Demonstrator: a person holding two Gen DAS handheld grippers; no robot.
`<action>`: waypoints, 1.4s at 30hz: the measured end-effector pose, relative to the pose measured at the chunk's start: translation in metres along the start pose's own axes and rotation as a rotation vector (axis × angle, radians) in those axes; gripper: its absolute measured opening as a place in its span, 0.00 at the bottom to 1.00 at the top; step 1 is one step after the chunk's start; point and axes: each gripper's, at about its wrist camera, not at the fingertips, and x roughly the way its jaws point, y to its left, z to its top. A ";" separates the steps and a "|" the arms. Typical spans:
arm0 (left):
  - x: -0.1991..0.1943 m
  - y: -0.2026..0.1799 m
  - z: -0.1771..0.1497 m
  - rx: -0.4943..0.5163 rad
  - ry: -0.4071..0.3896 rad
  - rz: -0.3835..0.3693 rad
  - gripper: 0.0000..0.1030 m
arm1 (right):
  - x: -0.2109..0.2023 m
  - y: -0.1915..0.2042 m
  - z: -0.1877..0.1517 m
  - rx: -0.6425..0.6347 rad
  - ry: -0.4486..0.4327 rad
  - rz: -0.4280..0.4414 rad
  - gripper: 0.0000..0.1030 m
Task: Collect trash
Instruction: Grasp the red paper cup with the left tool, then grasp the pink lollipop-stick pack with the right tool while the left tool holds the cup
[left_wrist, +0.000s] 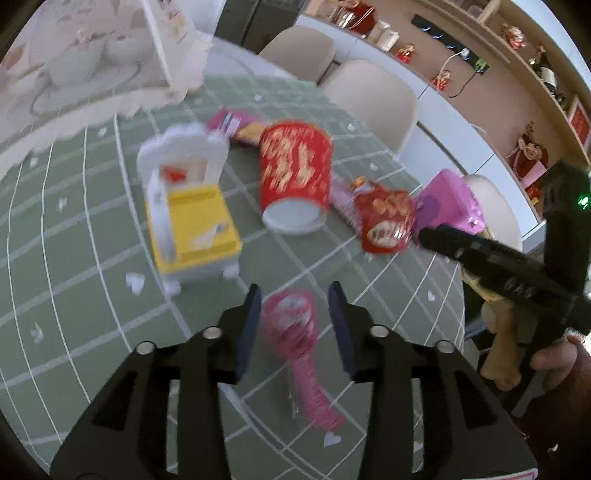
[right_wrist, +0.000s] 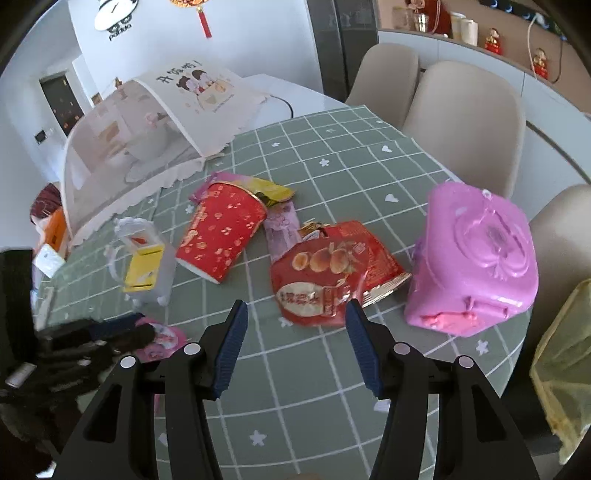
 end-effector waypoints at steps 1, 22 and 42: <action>-0.001 -0.003 0.006 0.013 -0.012 -0.012 0.42 | -0.001 -0.001 -0.002 -0.005 -0.005 -0.013 0.51; 0.085 -0.027 0.101 0.039 0.080 0.198 0.55 | -0.016 -0.060 -0.069 0.134 0.027 -0.064 0.51; -0.086 0.055 -0.008 -0.156 -0.147 0.175 0.56 | 0.023 0.117 -0.043 -0.063 0.078 0.141 0.51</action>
